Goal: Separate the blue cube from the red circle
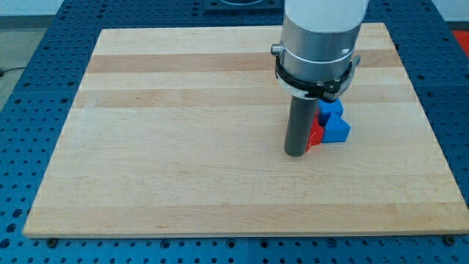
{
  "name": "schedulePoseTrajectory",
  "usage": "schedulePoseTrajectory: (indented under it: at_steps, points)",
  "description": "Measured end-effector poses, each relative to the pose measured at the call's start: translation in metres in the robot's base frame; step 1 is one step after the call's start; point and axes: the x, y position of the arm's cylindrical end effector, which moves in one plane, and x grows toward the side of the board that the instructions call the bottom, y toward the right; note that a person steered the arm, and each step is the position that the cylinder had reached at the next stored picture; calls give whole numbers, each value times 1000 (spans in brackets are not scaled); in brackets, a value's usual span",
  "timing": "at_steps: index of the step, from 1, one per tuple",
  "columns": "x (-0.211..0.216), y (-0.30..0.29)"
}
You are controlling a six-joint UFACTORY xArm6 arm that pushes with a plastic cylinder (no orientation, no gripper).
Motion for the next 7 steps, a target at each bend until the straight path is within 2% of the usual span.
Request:
schedulePoseTrajectory:
  at_steps: [1, 2, 3, 4, 5, 6, 7]
  points:
    - [-1, 0]
    - [33, 15]
    - [30, 79]
    - [-2, 131]
    - [-35, 129]
    - [-56, 81]
    - [-56, 10]
